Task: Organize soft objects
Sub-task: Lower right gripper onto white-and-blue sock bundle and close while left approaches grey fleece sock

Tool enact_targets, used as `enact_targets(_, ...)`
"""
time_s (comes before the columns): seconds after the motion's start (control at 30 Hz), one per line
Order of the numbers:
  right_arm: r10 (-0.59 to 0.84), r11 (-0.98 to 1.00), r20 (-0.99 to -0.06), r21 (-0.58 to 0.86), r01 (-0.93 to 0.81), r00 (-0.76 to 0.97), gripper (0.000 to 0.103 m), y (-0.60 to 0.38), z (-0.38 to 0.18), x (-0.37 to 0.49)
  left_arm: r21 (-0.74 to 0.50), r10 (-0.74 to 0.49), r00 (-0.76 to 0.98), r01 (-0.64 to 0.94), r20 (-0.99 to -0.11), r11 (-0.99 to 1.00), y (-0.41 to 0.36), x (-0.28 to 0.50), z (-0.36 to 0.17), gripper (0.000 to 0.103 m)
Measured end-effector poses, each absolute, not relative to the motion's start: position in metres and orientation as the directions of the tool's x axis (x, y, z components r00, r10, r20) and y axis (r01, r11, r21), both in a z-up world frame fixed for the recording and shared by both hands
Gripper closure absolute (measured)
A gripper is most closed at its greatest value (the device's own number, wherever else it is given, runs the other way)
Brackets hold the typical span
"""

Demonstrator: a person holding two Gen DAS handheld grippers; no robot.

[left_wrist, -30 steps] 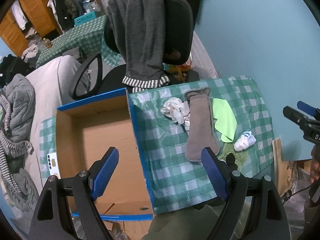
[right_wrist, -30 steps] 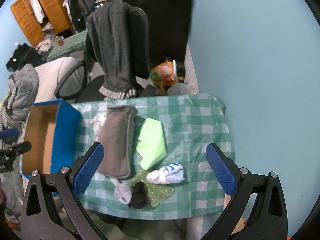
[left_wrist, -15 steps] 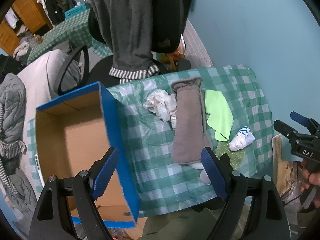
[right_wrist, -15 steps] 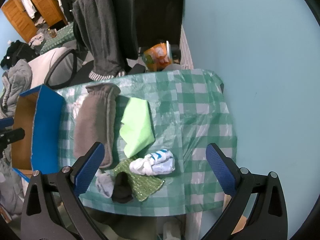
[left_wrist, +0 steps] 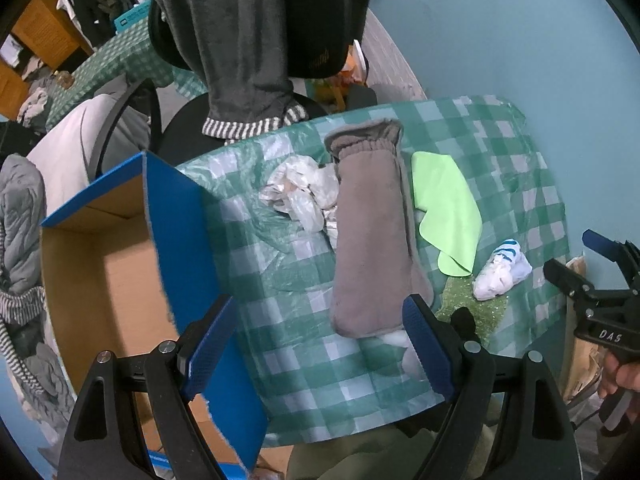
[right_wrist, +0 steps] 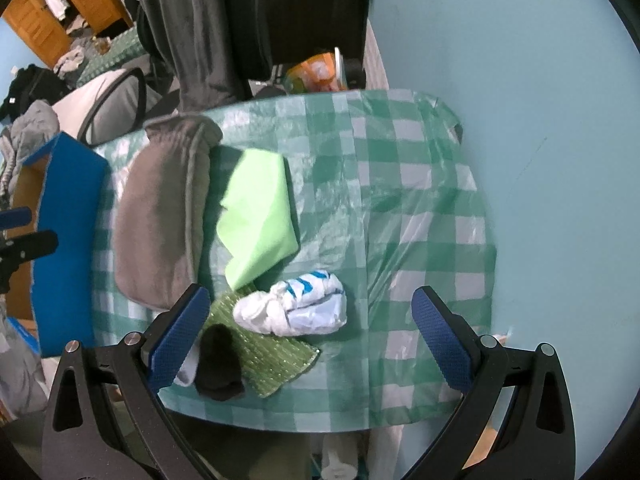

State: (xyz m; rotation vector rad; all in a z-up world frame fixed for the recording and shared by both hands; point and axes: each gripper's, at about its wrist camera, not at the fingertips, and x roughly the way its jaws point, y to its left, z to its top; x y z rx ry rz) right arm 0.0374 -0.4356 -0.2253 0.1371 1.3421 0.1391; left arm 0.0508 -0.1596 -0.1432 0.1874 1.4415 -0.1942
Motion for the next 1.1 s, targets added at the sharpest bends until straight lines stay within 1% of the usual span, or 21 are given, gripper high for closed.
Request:
enact_targets(0.43,0.166,0.986,-0.977,0.162,-0.038,0.134,0.002,-0.426,-0.283,0.032,-0.008,-0.023,0.061,0.233,-0.998,0.972,-0.17,0.054,-0.185,0.017)
enact_targets(0.77,0.168,0.984,-0.981,0.16,-0.077,0.1,0.002,-0.421,-0.3,0.034,-0.006,-0.014,0.036,0.219,-0.999,0.976,-0.172,0.056,-0.203,0.017)
enact_targets(1.03,0.182,0.979,-0.98,0.173,-0.105,0.082,0.008,-0.417,-0.314,0.034,0.0,-0.006,0.025,0.207,-1.0,0.978,-0.173,0.061,-0.21,0.017)
enact_targets(1.1,0.201,0.974,-0.977,0.192,-0.118,0.072,0.017,-0.414,-0.317,0.034,0.0,-0.005,0.023,0.202,-1.0,0.979,-0.174,0.062,-0.211,0.017)
